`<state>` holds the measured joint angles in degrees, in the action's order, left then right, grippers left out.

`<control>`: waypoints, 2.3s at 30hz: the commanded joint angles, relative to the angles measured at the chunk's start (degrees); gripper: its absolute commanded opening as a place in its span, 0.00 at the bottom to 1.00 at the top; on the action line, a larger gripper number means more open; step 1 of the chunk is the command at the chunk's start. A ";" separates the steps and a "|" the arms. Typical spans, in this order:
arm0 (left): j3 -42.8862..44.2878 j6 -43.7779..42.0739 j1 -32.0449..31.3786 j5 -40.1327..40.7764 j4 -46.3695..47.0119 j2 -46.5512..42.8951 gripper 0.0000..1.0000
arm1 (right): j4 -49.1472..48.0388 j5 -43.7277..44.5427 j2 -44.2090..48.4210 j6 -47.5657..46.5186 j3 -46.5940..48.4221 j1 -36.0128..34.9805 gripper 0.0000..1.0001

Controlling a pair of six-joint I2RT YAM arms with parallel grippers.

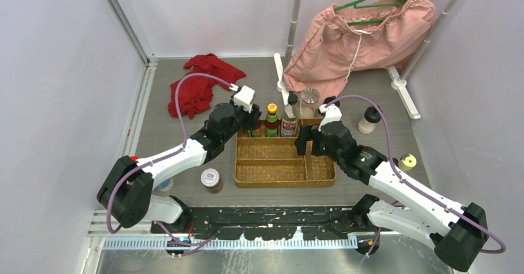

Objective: Organize the condiment bottles
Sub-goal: Place the bottle in the storage box, then pick up the bottle from the center of the board.

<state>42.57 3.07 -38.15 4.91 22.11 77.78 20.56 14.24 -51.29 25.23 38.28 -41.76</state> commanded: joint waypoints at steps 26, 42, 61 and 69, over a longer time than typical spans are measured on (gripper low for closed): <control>8.34 14.73 -0.18 13.81 -39.81 -24.59 0.48 | 13.14 18.88 -6.56 8.18 13.32 8.02 1.00; 4.29 18.73 -0.21 11.74 -44.48 -27.86 0.45 | 5.62 11.57 -19.36 7.99 15.37 24.08 1.00; 5.77 18.45 -0.17 10.41 -43.34 -22.08 0.41 | 0.97 -12.37 -27.31 -6.22 27.89 24.08 1.00; 6.12 18.38 -0.19 10.33 -42.64 -20.73 0.40 | 4.46 -17.47 -35.05 -9.24 35.83 23.97 1.00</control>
<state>46.89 21.06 -38.15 15.57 -22.79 57.30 23.88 0.54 -84.99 18.72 69.91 -17.72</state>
